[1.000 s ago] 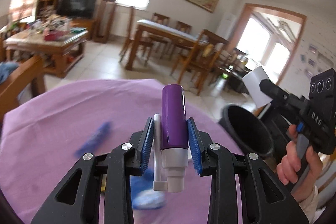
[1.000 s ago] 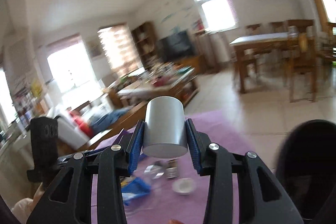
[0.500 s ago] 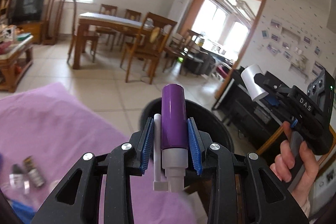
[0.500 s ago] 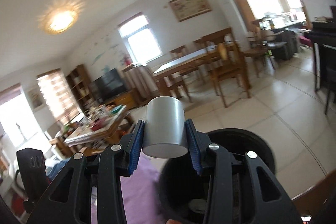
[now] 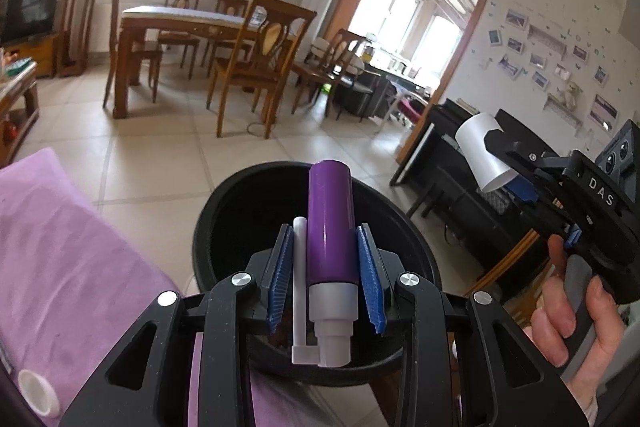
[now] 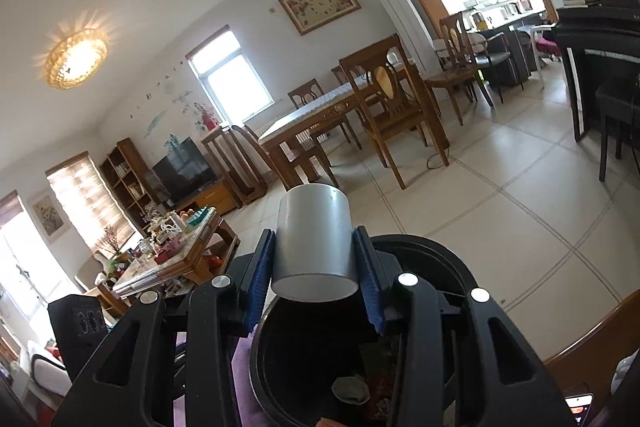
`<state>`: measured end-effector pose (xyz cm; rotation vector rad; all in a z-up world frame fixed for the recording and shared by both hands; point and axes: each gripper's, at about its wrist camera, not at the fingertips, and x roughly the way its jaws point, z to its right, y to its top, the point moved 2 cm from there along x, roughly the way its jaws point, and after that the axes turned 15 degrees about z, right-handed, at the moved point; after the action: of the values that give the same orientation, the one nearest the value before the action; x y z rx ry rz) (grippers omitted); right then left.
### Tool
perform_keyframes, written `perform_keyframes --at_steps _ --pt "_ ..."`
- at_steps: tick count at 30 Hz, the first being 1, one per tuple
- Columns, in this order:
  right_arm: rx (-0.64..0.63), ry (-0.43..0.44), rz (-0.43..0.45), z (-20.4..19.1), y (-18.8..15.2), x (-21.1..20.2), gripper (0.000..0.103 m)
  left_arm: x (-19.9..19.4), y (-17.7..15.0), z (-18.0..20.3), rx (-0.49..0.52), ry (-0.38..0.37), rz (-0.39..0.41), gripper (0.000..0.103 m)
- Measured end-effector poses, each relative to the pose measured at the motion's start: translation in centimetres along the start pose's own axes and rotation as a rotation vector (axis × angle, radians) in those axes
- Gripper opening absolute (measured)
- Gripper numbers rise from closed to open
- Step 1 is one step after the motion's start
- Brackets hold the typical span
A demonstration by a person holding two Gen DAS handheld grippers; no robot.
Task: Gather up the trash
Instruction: 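Carry the purple bottle and white cylinder over the black bin and open both tools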
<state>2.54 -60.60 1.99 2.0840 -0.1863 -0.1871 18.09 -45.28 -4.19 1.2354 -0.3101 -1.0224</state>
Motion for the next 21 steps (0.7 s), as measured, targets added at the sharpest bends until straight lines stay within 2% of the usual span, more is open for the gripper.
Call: perform_keyframes --at_steps 11,13,14,15,17,21 --pt "0.018 -0.013 -0.025 -0.5 -0.7 0.2 0.04 2.5 0.2 0.7 0.011 -0.023 -0.01 0.033" --pt "0.018 -0.009 -0.034 -0.4 -0.7 0.4 0.042 2.4 0.2 0.7 0.019 -0.026 -0.013 0.034" --pt "0.02 -0.005 -0.039 -0.2 -0.7 0.6 0.043 2.4 0.2 0.7 0.024 -0.023 -0.012 0.044" --pt "0.027 0.0 -0.047 -0.2 -0.8 0.7 0.047 2.2 0.3 0.7 0.029 -0.017 -0.007 0.059" --pt "0.032 0.001 -0.052 -0.3 -0.6 0.7 0.076 1.6 0.4 0.7 0.041 0.0 0.01 0.072" --pt "0.03 0.011 -0.055 -0.7 -0.6 0.8 0.078 0.3 0.5 0.1 0.039 0.015 0.01 0.076"
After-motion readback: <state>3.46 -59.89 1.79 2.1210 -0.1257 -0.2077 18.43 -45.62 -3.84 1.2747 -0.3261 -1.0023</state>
